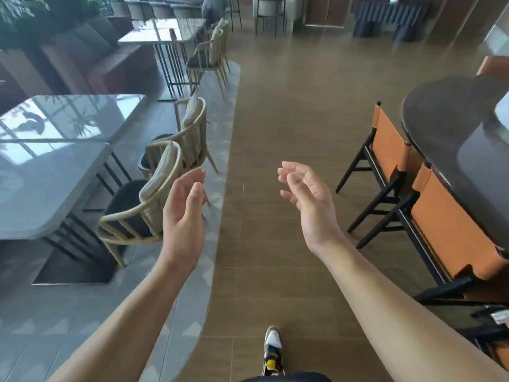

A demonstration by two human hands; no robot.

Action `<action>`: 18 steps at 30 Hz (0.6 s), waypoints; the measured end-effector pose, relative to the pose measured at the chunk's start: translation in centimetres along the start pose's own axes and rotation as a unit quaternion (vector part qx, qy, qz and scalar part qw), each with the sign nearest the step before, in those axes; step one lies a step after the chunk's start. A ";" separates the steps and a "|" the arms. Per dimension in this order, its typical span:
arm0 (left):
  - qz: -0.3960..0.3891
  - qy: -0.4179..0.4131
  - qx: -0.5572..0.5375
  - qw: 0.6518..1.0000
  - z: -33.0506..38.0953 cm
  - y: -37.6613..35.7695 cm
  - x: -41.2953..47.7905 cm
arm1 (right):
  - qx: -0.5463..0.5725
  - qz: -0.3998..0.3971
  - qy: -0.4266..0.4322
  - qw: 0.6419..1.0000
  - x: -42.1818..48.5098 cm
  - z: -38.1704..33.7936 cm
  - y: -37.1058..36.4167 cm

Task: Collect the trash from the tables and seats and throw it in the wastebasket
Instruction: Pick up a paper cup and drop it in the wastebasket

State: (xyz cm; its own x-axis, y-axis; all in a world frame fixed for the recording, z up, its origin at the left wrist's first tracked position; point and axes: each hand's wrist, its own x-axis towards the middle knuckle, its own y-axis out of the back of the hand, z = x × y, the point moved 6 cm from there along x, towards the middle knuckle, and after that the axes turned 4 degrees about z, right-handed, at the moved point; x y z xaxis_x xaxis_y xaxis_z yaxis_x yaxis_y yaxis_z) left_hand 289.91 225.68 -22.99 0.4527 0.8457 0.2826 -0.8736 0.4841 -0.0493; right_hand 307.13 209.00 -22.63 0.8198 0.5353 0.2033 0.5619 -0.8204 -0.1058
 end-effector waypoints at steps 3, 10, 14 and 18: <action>0.012 -0.006 -0.001 1.000 -1.6 -2.8 6.5 | -0.005 -0.012 0.001 1.000 7.8 0.5 -0.8; 0.028 0.006 -0.013 1.000 -5.8 -7.4 19.6 | -0.004 -0.030 0.000 1.000 21.9 3.1 -3.0; 0.029 0.009 -0.009 0.999 -9.4 -9.3 27.8 | -0.005 -0.017 -0.005 1.000 30.5 5.9 -4.7; 0.026 0.000 -0.021 0.999 -12.9 -10.8 37.4 | -0.006 -0.008 0.002 1.000 39.8 8.6 -7.8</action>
State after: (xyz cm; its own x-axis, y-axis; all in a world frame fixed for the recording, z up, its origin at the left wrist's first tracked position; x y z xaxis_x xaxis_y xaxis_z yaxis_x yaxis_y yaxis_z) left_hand 318.61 254.97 -24.28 0.4074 0.8695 0.2793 -0.8875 0.4490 -0.1033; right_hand 336.32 238.43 -22.07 0.8105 0.5474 0.2086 0.5732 -0.8144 -0.0900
